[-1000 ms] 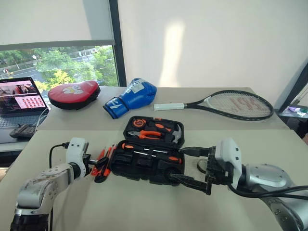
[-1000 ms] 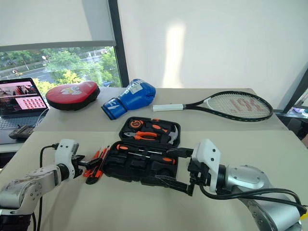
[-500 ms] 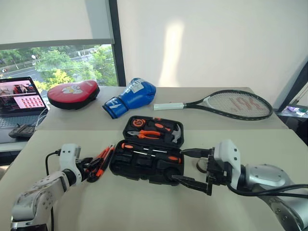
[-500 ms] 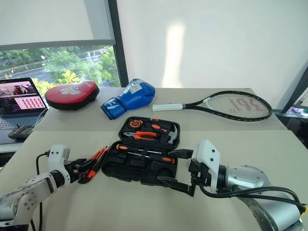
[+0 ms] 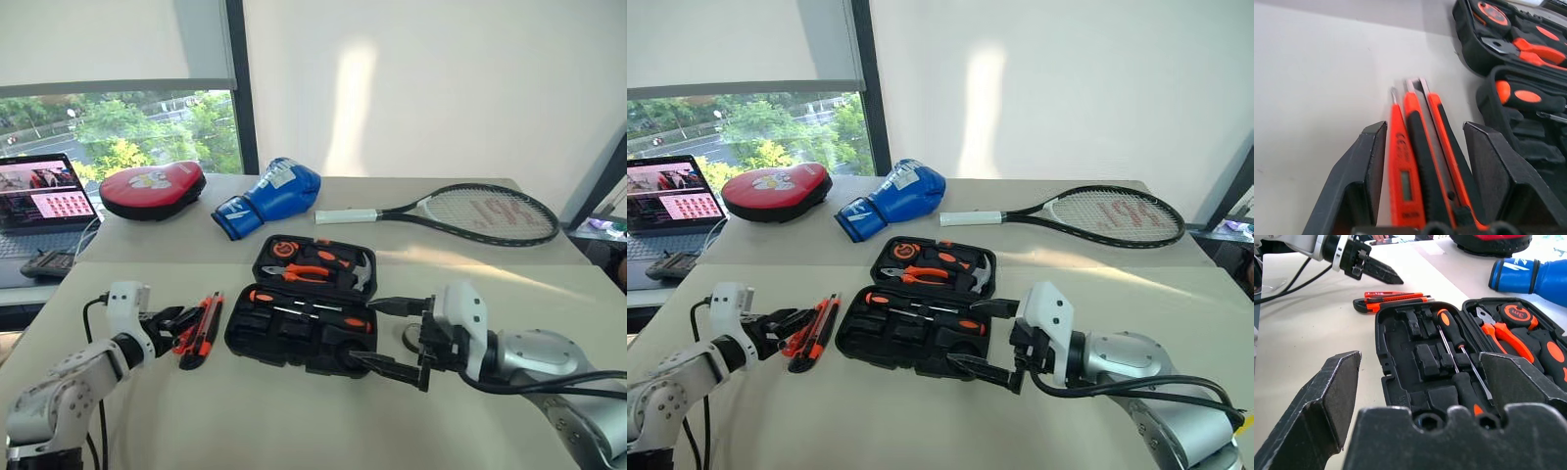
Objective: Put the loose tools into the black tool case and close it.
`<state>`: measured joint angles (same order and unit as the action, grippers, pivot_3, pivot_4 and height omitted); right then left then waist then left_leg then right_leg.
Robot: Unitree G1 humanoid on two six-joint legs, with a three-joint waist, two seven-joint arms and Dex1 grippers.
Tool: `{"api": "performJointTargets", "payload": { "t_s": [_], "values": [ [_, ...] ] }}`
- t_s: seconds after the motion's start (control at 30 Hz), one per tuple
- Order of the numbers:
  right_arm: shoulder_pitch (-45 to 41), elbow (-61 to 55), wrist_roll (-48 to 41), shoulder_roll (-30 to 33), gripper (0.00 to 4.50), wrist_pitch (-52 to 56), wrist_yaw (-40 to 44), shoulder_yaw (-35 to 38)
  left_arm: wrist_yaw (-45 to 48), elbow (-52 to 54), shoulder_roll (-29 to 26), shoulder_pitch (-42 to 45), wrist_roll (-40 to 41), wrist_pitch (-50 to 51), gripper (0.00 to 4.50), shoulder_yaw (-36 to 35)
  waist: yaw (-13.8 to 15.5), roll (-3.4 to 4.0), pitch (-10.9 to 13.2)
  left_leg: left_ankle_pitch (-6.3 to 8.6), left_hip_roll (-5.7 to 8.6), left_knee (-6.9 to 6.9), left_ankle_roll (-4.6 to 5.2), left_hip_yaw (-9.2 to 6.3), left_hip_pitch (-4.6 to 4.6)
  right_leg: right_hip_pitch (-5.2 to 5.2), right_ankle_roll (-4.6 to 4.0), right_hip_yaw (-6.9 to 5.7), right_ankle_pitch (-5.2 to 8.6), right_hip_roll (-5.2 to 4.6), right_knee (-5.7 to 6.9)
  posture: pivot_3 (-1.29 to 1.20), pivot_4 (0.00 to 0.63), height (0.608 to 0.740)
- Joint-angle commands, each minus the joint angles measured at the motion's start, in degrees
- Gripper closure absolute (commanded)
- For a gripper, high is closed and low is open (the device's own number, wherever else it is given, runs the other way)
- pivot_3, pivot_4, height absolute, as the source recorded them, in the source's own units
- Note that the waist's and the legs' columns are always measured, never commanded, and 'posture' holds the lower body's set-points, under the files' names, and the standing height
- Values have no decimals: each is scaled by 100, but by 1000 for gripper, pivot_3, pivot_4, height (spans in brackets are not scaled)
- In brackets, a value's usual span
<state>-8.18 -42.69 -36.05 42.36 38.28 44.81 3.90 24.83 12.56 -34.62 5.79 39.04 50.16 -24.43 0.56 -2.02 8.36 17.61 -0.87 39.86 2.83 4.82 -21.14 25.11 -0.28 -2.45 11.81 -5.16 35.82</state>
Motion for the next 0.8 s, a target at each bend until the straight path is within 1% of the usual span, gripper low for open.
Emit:
{"api": "performJointTargets", "payload": {
  "t_s": [0.03, 0.1, 0.23, 0.37, 0.53, 0.63, 0.8],
  "values": [
    [-84, -88, -3, 32, 0, -123, -54, 57, -48, -16, -187, -183, -372, -132, 1847, 121, 0, 0, 0, 0, 1, 0, 0, 2, 0, 0, 0, -2, 0, 1, 0, 0, 150, 740],
    [-67, -97, -11, 45, 0, -124, -55, 72, -80, 0, -116, -239, -346, -86, 1847, 96, 6, 0, 0, 0, 1, 0, 0, 3, 0, 0, 0, -3, 0, 1, -1, 0, 150, 740],
    [-41, -108, -37, 60, 0, -110, -56, 109, -36, 66, -195, -477, -621, -182, 1847, 299, 18, -3, 2, 1, 1, 1, 1, 2, 2, -2, 0, -2, 0, -6, 0, 0, 150, 740],
    [-24, -96, -40, 84, 0, -117, -36, 143, -39, 118, -156, -577, -733, -175, 1847, 405, 14, -2, 1, 1, 0, 0, 2, 2, 3, -3, 0, 1, 0, -11, 0, 0, 150, 740],
    [-59, -69, -1, 94, 0, -118, -49, 85, 72, 289, -94, -689, -867, -218, 1847, 853, 16, 5, -3, 1, 0, 1, 2, 2, 7, -6, 0, 5, 0, -13, 2, 0, 150, 740],
    [-76, -78, -6, 107, 0, -98, -58, 90, 203, 462, 44, -688, -603, -107, 1847, 838, 22, 8, -4, 1, 0, 0, 3, 2, 8, -6, 0, 8, 0, -15, 2, 0, 150, 740],
    [-49, -90, 23, 143, 0, -110, -76, 112, 47, 122, 28, -585, -842, -105, 1847, 782, 49, 9, -5, 2, 2, 2, 6, 1, 7, -8, 0, 6, 0, -16, 1, 0, 150, 740]
  ]
}}
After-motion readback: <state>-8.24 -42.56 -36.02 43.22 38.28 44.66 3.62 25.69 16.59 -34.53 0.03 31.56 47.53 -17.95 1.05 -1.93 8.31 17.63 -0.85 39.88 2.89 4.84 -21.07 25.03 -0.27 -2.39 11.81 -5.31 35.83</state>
